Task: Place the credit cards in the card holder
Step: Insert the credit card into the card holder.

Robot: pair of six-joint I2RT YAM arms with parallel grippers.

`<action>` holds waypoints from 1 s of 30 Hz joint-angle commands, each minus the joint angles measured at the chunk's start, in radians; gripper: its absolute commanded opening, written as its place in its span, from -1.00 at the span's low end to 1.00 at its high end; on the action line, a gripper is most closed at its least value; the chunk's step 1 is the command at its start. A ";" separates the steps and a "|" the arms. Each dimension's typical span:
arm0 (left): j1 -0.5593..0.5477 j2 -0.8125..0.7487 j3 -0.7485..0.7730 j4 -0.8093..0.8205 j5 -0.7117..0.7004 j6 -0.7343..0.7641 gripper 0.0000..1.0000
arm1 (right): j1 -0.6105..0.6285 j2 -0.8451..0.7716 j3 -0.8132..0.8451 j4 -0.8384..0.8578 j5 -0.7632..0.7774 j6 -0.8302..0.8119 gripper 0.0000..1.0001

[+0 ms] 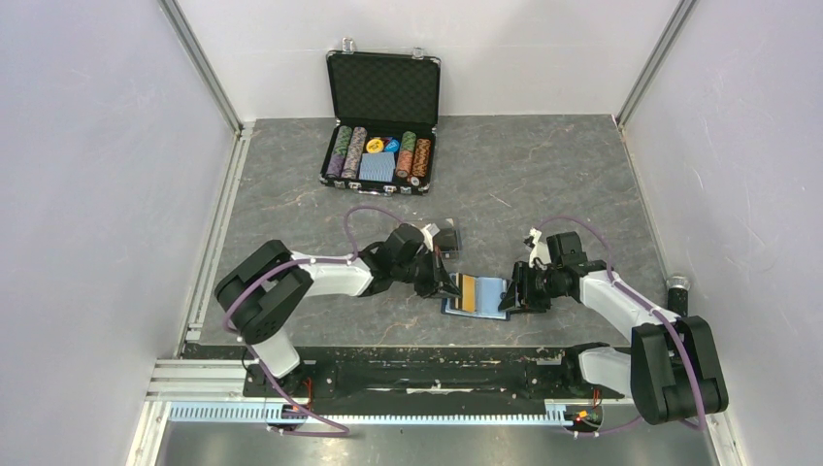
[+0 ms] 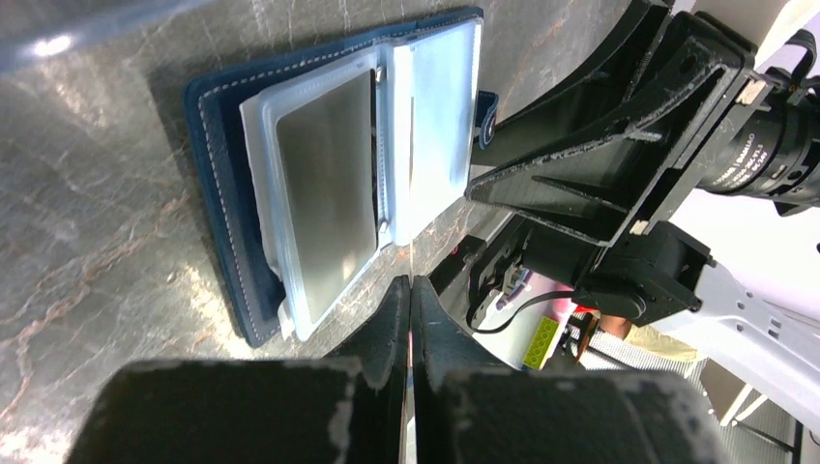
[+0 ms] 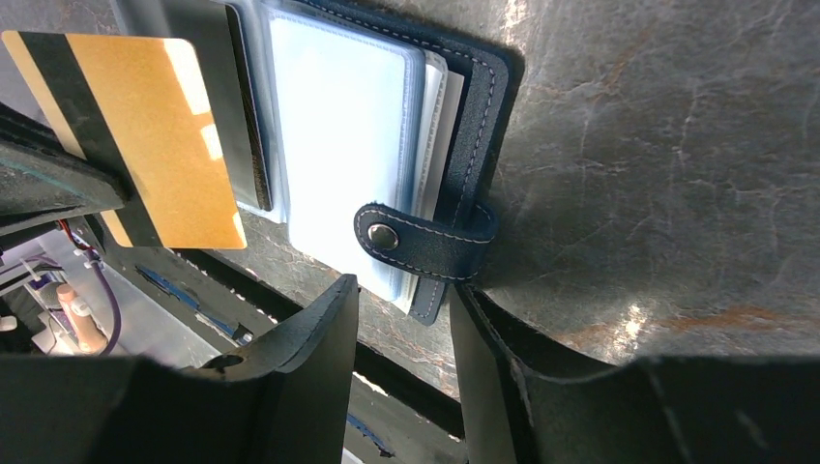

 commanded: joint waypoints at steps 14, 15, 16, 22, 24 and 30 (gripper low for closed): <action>-0.031 0.133 0.120 -0.006 0.026 0.052 -0.96 | 0.006 0.015 -0.014 0.009 0.010 -0.017 -0.17; -0.031 0.136 0.123 -0.008 0.026 0.053 -0.95 | 0.006 0.015 -0.014 0.010 0.010 -0.018 -0.18; -0.033 0.143 0.126 -0.008 0.029 0.054 -0.95 | 0.006 0.017 -0.015 0.011 0.009 -0.017 -0.18; -0.037 0.115 0.135 -0.055 -0.004 0.072 -0.96 | 0.006 0.018 -0.021 0.010 0.013 -0.022 -0.20; -0.038 0.080 0.141 -0.096 -0.031 0.093 -0.96 | 0.006 0.018 -0.023 0.012 0.016 -0.021 -0.20; -0.038 -0.009 0.132 -0.123 -0.080 0.102 -0.95 | 0.005 0.023 -0.020 0.015 0.019 -0.022 -0.21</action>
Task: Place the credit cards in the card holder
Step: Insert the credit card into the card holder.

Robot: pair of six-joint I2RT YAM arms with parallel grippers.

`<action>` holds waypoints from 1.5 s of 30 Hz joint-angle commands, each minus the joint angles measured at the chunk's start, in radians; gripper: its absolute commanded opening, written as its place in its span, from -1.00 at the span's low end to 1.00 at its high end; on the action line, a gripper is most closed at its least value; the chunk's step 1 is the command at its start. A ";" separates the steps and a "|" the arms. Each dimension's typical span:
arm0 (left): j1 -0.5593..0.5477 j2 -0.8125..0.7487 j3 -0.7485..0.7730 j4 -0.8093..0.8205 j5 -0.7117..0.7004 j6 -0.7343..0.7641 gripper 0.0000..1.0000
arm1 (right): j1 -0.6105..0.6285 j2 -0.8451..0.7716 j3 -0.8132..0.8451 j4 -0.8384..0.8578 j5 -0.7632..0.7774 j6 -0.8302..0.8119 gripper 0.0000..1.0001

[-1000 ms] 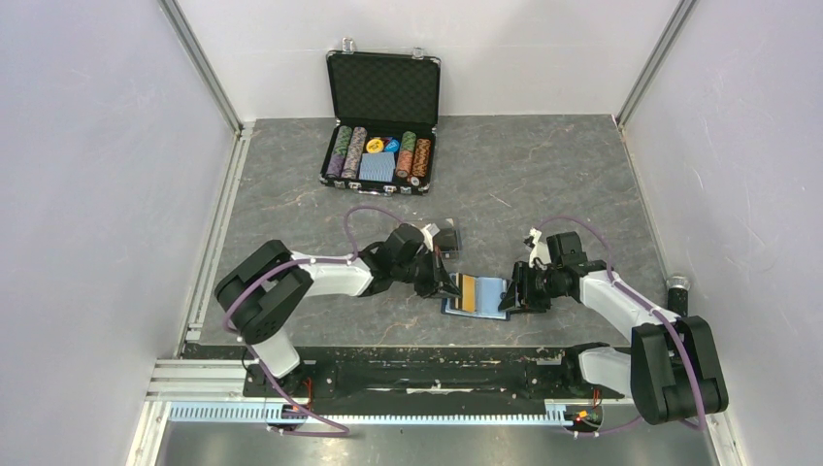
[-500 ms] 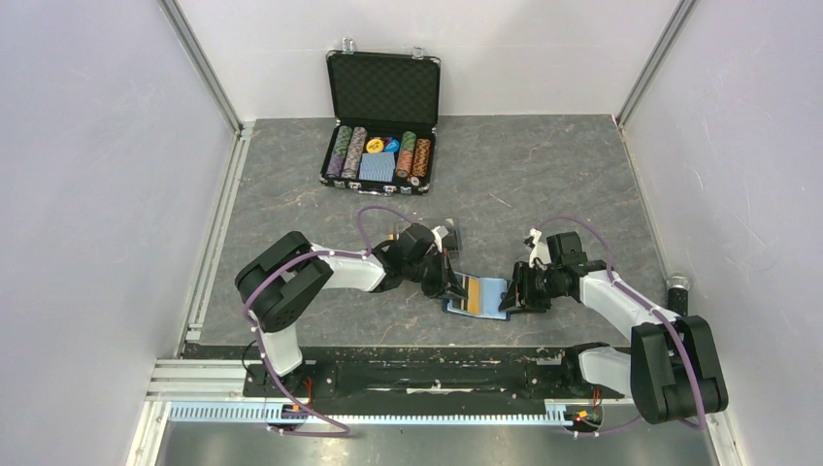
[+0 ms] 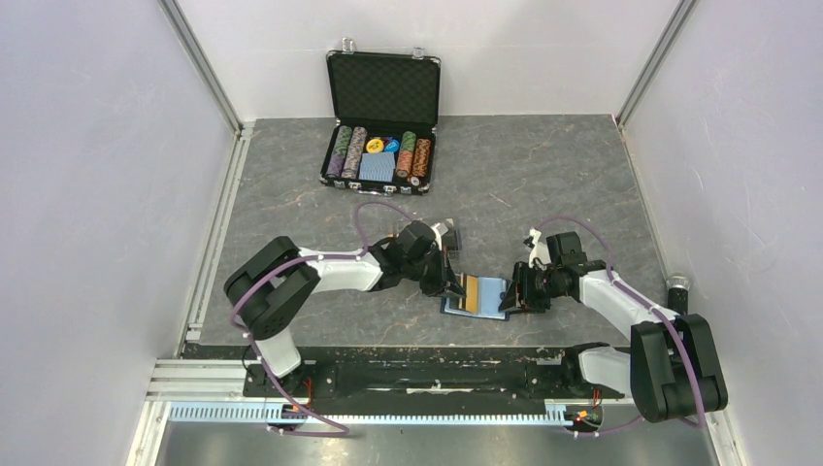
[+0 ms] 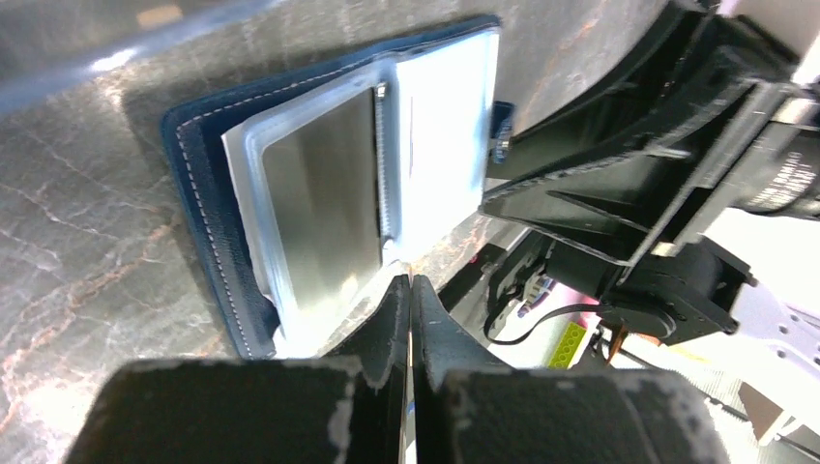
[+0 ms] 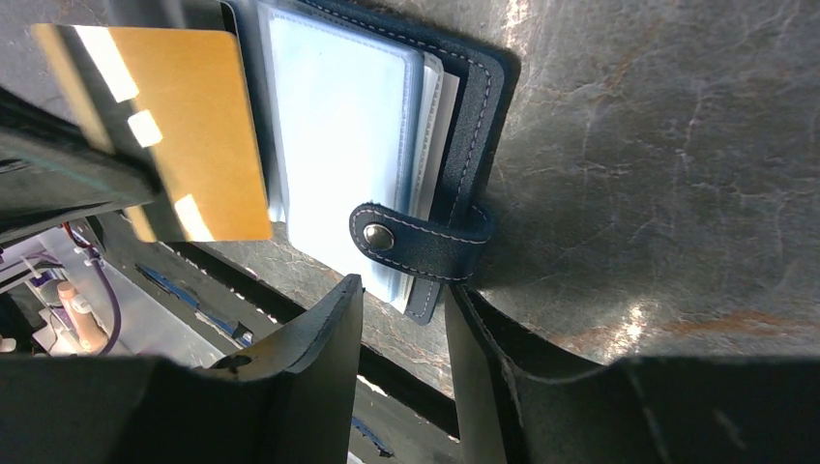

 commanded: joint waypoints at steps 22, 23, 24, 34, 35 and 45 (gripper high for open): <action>-0.017 0.006 0.005 0.065 -0.017 0.034 -0.95 | 0.005 0.008 -0.026 0.012 0.024 -0.022 -0.20; -0.016 0.011 0.004 0.069 -0.015 0.035 -0.96 | 0.006 0.009 -0.027 0.014 0.023 -0.022 -0.20; -0.017 0.016 0.004 0.078 -0.008 0.036 -0.96 | 0.006 0.009 -0.027 0.016 0.023 -0.020 -0.20; -0.020 0.063 0.018 0.110 0.022 0.018 -0.96 | 0.006 0.014 -0.038 0.027 0.020 -0.022 -0.20; -0.020 0.066 0.018 0.113 0.023 0.016 -0.95 | 0.006 0.015 -0.040 0.028 0.020 -0.022 -0.20; -0.020 0.108 0.035 0.141 0.026 -0.032 -0.95 | 0.006 0.018 -0.047 0.041 0.009 -0.019 -0.26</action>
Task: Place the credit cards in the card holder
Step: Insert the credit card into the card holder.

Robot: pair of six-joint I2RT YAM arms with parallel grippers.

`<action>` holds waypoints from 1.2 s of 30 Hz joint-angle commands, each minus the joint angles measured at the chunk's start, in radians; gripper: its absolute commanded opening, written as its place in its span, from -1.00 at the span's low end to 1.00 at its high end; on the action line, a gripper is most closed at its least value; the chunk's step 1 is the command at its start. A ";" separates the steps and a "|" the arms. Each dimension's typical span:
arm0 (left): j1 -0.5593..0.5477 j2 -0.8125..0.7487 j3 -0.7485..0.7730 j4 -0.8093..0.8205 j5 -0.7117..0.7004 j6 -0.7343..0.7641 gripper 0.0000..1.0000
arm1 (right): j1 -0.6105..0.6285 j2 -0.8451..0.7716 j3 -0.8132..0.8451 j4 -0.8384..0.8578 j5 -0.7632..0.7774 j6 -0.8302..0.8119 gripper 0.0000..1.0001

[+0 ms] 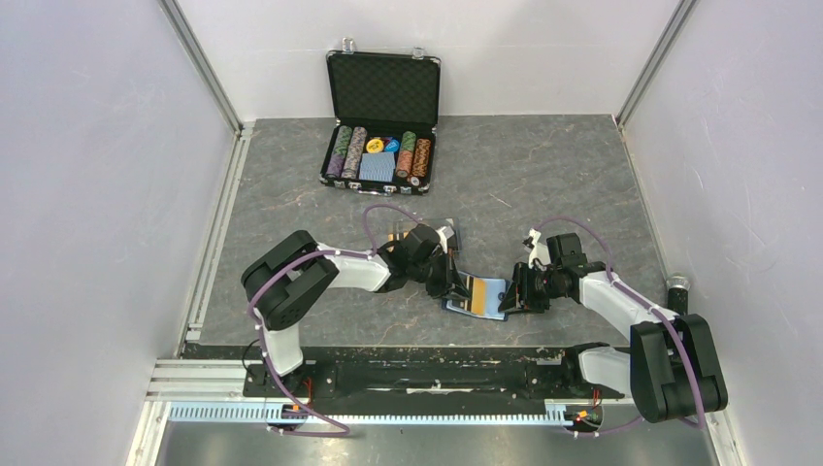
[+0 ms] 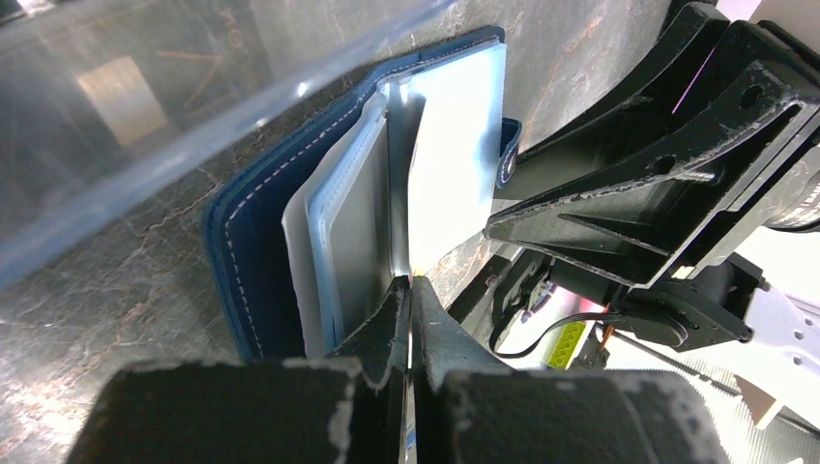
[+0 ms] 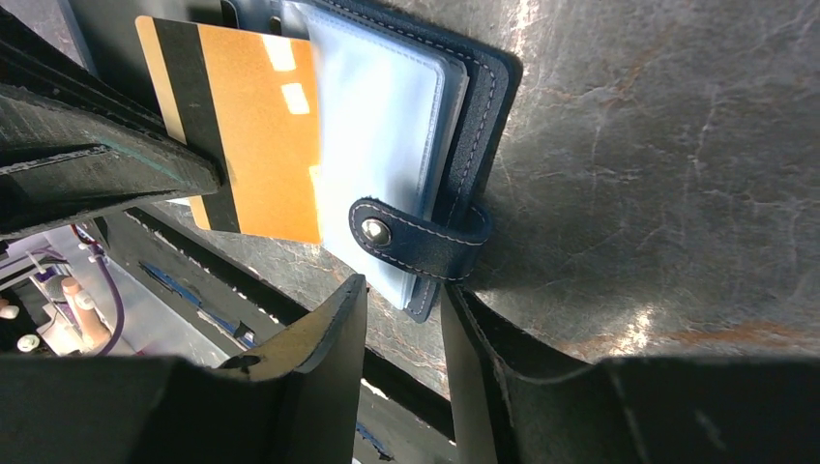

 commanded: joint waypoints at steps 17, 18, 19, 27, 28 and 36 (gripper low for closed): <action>-0.009 -0.015 -0.003 -0.005 -0.086 -0.109 -0.95 | 0.006 0.016 -0.041 0.021 0.032 -0.017 -0.31; -0.009 -0.019 -0.003 -0.015 -0.094 -0.109 -0.96 | 0.006 0.018 -0.041 0.022 0.032 -0.018 -0.31; -0.009 -0.025 -0.003 -0.030 -0.103 -0.109 -0.96 | 0.005 0.018 -0.041 0.023 0.032 -0.017 -0.32; -0.009 0.003 0.015 -0.026 -0.105 -0.118 -0.95 | 0.006 0.016 -0.048 0.027 0.030 -0.017 -0.33; -0.009 0.008 0.018 -0.024 -0.104 -0.121 -0.95 | 0.006 0.017 -0.049 0.026 0.029 -0.017 -0.33; -0.018 0.031 0.033 -0.030 -0.083 -0.126 -0.95 | 0.006 0.020 -0.052 0.035 0.026 -0.014 -0.34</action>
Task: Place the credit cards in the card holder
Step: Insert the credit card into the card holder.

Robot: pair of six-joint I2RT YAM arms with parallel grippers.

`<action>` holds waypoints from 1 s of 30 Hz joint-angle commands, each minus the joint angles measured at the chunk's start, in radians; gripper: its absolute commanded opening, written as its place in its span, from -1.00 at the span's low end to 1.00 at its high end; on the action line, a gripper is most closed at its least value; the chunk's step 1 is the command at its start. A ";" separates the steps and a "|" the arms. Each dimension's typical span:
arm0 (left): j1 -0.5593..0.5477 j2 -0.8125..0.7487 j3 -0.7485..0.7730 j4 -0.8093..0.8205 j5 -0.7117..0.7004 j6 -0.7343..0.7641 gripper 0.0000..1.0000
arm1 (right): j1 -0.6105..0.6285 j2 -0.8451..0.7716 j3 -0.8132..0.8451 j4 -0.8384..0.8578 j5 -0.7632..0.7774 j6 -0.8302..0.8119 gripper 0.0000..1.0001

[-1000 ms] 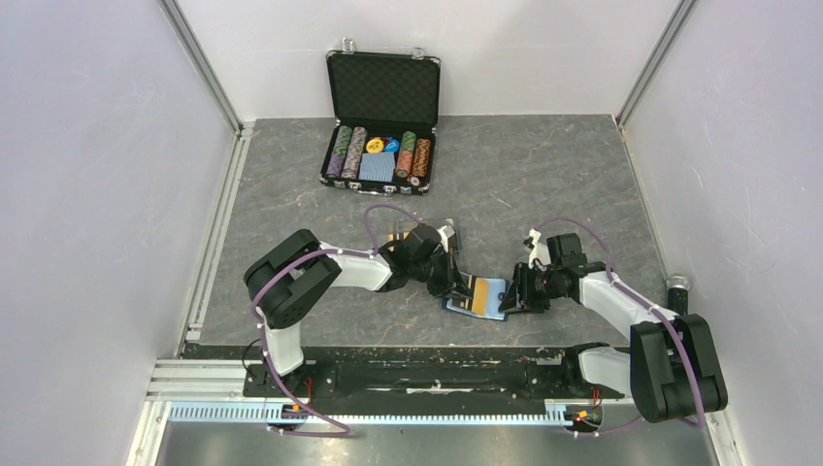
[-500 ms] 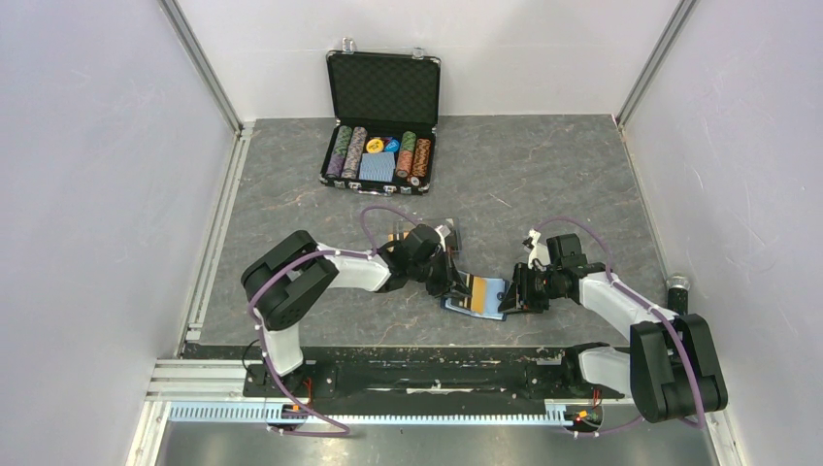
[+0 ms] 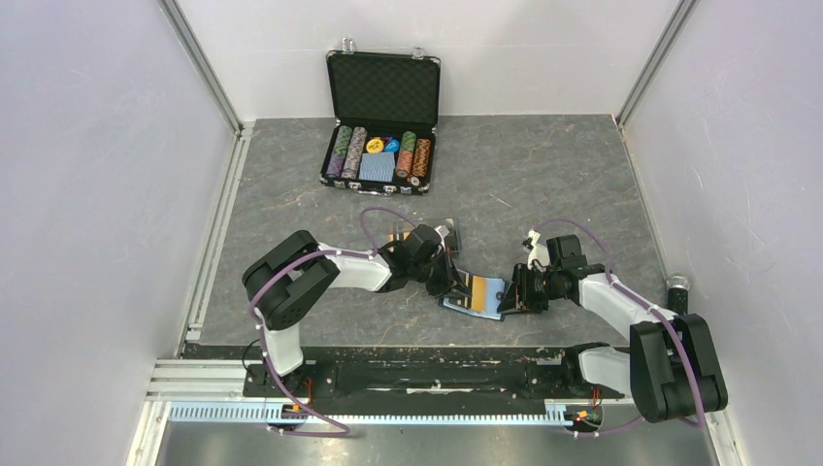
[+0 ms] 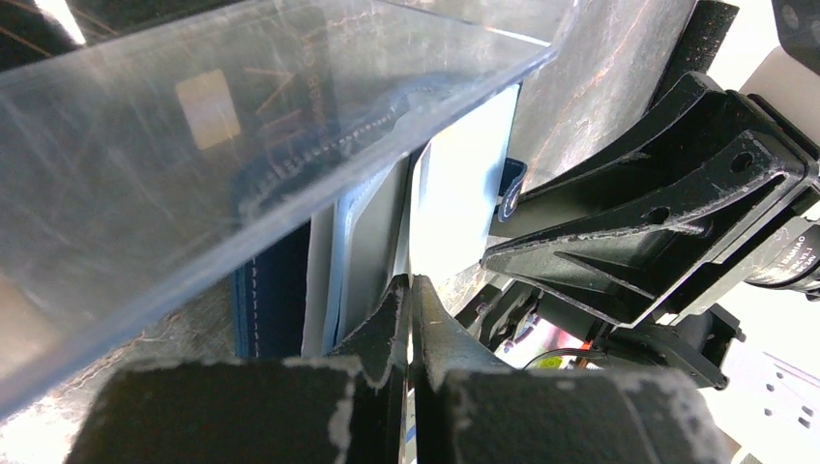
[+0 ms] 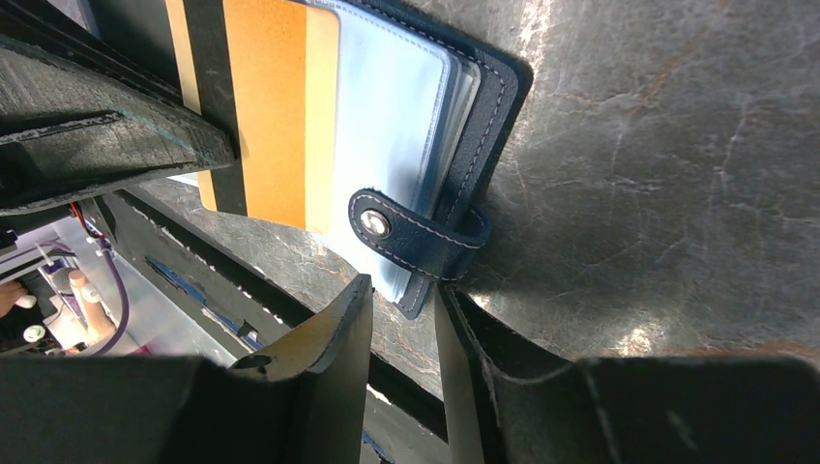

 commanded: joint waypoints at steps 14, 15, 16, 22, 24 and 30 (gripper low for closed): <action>-0.055 0.042 0.199 -0.355 -0.066 0.129 -0.37 | 0.006 0.022 -0.027 0.000 0.040 -0.013 -0.35; -0.057 0.040 0.215 -0.401 -0.082 0.152 -0.31 | 0.005 0.021 -0.026 0.001 0.041 -0.012 -0.34; -0.060 0.041 0.235 -0.436 -0.096 0.176 -0.27 | 0.006 0.022 -0.026 0.001 0.041 -0.013 -0.34; -0.079 0.039 0.329 -0.608 -0.186 0.291 -0.16 | 0.007 0.027 -0.021 -0.001 0.044 -0.014 -0.35; -0.084 0.040 0.361 -0.656 -0.211 0.322 -0.15 | 0.006 0.029 -0.021 -0.001 0.044 -0.016 -0.35; -0.089 0.061 0.429 -0.753 -0.267 0.391 -0.07 | 0.006 0.031 -0.016 -0.001 0.047 -0.017 -0.35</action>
